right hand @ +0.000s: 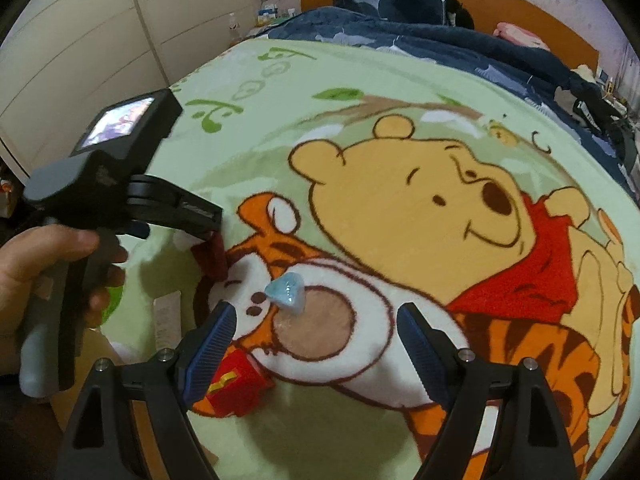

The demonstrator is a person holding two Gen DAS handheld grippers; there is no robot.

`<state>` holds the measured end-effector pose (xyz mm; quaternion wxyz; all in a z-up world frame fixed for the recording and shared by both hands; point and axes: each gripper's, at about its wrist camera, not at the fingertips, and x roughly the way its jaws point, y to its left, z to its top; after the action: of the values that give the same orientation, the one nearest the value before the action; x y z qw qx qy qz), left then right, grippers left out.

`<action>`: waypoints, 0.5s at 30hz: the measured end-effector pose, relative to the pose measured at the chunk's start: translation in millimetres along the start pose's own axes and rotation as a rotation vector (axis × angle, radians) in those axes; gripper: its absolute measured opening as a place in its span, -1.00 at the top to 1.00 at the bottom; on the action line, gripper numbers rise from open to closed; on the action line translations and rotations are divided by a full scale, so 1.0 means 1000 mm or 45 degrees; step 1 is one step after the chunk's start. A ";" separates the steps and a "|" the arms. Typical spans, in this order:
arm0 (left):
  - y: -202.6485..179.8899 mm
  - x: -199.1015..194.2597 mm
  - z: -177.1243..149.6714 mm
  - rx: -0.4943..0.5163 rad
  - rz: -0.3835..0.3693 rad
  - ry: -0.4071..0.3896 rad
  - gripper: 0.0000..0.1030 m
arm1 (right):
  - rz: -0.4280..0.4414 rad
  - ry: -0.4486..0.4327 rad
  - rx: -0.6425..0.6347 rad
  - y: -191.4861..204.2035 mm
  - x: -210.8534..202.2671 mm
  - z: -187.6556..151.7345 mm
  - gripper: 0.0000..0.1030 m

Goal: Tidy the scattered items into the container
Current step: 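Grasp the white Hello Kitty plush with the left tool while the right tool approaches the red box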

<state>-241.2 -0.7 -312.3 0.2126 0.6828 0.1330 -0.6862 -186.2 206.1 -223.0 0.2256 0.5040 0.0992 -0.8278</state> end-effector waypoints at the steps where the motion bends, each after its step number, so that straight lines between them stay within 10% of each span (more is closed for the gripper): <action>1: -0.003 0.007 0.002 0.006 -0.001 0.013 -0.53 | 0.004 0.006 0.006 0.000 0.004 -0.001 -0.65; 6: -0.014 0.033 0.006 0.023 -0.092 0.055 -0.41 | 0.020 0.032 0.006 0.001 0.017 -0.006 -0.64; 10: -0.016 0.031 0.005 0.040 -0.158 0.036 0.24 | 0.026 0.054 -0.011 0.003 0.023 -0.014 -0.64; 15: -0.014 0.015 0.005 0.099 -0.189 0.030 0.43 | 0.060 0.114 -0.042 0.011 0.029 -0.030 -0.64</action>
<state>-252.1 7.4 -328.0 0.1330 0.6867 0.1591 -0.6968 -168.9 200.1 -261.9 0.2487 0.5391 0.1109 -0.7970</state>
